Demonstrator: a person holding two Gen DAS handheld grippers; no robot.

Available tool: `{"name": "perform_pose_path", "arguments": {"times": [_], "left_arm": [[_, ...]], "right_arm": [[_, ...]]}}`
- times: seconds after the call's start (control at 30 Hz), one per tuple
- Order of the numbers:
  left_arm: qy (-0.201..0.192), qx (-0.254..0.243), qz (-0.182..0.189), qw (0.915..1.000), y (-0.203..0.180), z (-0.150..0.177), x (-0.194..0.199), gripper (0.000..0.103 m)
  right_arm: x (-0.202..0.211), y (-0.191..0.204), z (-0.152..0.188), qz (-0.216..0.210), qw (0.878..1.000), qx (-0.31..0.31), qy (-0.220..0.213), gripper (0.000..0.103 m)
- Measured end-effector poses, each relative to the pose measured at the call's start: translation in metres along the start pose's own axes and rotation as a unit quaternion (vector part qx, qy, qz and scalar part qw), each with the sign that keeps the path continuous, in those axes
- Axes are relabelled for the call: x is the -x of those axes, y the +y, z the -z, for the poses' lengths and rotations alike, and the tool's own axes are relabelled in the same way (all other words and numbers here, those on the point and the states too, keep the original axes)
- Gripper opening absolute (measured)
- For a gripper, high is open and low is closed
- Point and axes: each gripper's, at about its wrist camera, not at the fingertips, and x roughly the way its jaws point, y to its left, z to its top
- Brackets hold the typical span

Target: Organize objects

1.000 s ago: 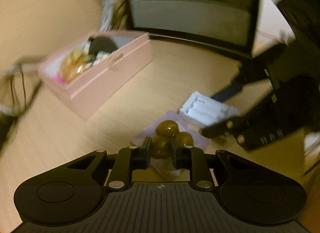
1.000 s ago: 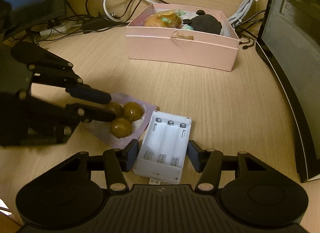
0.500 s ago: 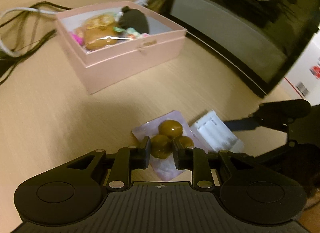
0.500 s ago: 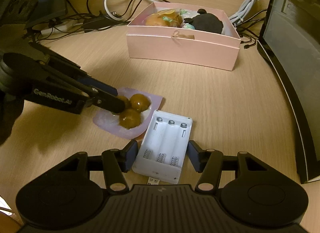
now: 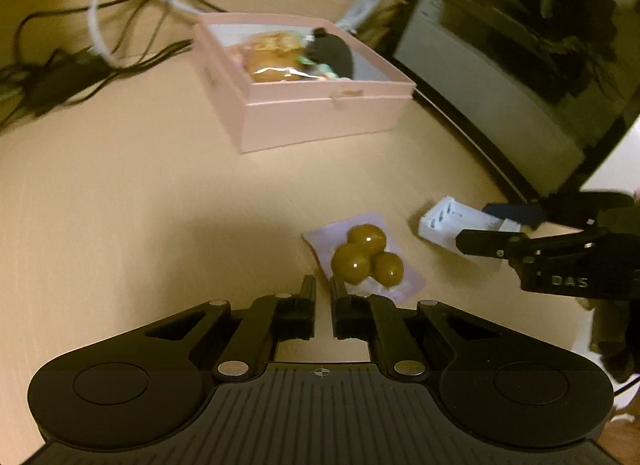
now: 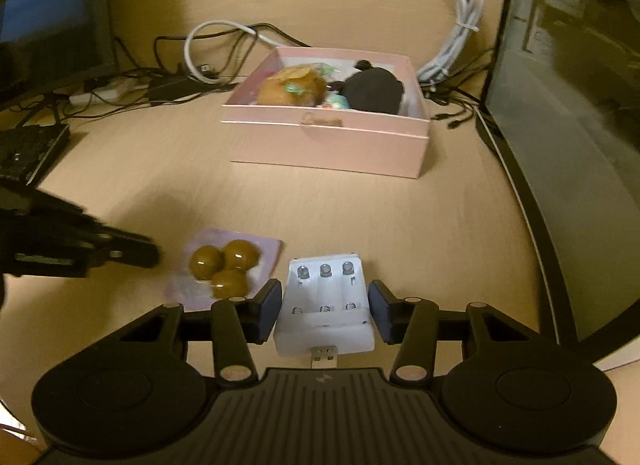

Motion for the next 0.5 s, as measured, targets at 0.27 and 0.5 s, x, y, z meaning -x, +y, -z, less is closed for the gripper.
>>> {"name": "perform_pose_path", "arguments": {"times": [0.27, 0.5], "left_arm": [[0.023, -0.015, -0.056, 0.9981, -0.024, 0.018, -0.008, 0.014], [0.034, -0.041, -0.055, 0.9970, -0.043, 0.018, -0.017, 0.015]], "right_arm": [[-0.012, -0.014, 0.008, 0.028, 0.999, -0.023, 0.013, 0.077], [-0.021, -0.019, 0.020, 0.030, 0.999, -0.027, 0.025, 0.084]]}}
